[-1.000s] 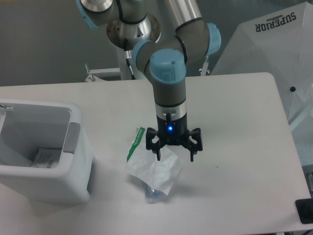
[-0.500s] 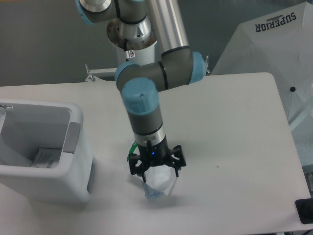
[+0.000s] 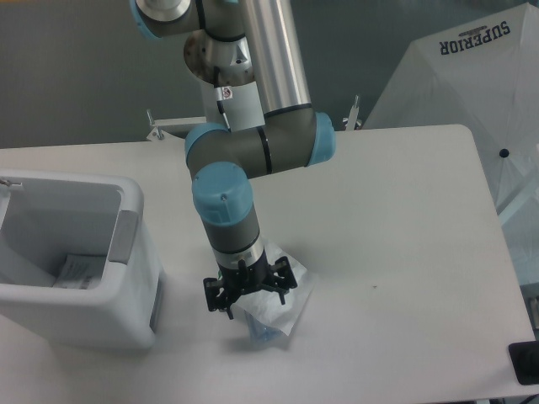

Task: Place the trash in the trash can
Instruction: 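Close the gripper on the white plastic bag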

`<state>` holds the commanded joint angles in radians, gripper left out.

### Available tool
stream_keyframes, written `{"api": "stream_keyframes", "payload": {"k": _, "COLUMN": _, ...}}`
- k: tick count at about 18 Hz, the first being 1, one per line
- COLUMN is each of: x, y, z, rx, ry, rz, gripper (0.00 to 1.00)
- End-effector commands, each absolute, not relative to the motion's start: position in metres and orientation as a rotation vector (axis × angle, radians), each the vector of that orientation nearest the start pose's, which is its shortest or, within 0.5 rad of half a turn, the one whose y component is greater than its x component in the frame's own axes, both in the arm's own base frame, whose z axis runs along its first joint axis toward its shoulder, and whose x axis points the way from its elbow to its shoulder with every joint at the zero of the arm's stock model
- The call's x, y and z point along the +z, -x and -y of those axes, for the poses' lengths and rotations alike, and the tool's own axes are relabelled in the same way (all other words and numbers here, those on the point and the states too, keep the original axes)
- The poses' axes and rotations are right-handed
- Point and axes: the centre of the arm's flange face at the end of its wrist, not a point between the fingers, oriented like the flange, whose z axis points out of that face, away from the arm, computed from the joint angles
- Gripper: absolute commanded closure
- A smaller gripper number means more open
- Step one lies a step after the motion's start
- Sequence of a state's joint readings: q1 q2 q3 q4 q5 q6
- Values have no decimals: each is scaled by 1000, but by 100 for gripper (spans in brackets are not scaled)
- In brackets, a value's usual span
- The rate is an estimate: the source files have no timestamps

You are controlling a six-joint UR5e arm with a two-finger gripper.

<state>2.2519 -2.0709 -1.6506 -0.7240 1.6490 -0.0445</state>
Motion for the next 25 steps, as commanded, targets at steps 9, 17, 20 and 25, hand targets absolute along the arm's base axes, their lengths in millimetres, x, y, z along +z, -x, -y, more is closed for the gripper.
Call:
{"api": "stream_keyframes", "payload": {"k": 9, "x": 226, "y": 306, "z": -586, "rx": 314, "ry": 2779, "rz": 1037, "gripper": 0}}
{"api": "stream_keyframes", "payload": {"k": 17, "x": 222, "y": 304, "z": -584, "rx": 321, "ry": 2797, "rz": 1029, "gripper": 0}}
{"api": "stream_keyframes", "payload": {"k": 20, "x": 224, "y": 303, "z": -583, "rx": 317, "ry": 2795, "rz": 1028, "gripper": 3}}
{"api": "stream_keyframes", "payload": {"k": 25, "x": 226, "y": 298, "z": -578, "rx": 305, "ry": 2797, "rz": 1020, "gripper": 12}}
